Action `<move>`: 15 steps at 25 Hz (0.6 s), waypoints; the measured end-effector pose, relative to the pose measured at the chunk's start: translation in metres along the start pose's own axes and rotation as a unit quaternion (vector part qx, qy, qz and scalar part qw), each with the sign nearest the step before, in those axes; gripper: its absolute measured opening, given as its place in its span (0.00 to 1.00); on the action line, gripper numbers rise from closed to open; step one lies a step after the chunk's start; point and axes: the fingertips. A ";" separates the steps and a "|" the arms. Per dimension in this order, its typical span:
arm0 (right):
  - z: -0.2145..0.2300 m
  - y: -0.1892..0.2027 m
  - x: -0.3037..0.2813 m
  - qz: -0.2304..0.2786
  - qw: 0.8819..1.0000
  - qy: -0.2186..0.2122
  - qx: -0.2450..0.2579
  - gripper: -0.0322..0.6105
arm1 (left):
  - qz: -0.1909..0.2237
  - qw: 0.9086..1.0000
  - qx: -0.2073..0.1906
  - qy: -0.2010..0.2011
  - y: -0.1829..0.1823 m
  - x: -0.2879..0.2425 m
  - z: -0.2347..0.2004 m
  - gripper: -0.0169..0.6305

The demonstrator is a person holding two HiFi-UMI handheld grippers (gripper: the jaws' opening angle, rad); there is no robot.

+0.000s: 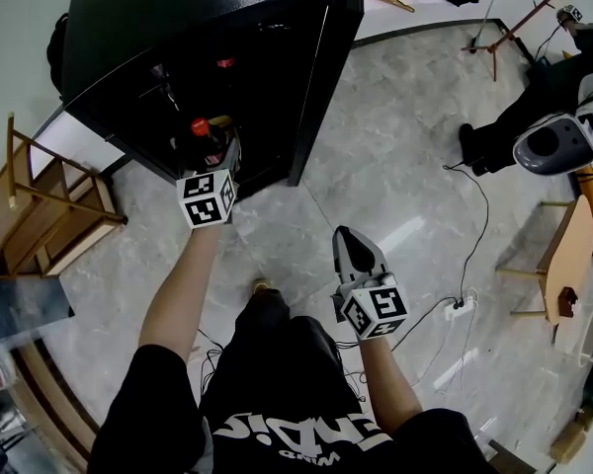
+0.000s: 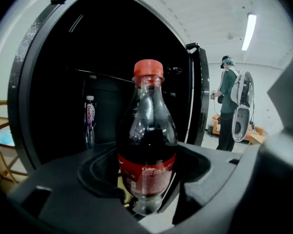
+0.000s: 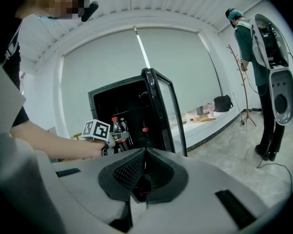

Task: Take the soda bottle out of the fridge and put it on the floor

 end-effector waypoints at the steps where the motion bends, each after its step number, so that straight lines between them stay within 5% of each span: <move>1: 0.002 0.004 0.001 0.001 1.000 0.001 -0.001 0.09 | -0.001 1.000 -0.002 0.006 0.005 0.001 0.005 0.51; 15: 0.063 0.111 -0.030 0.007 1.000 0.020 -0.009 0.09 | -0.010 0.995 -0.051 0.090 0.111 -0.022 0.083 0.51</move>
Point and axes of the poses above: the fingertips, and each gripper's own axes: x backward along the fingers, z to its right, y out of its underside, and after that the axes turned 9 degrees about -z, right-handed
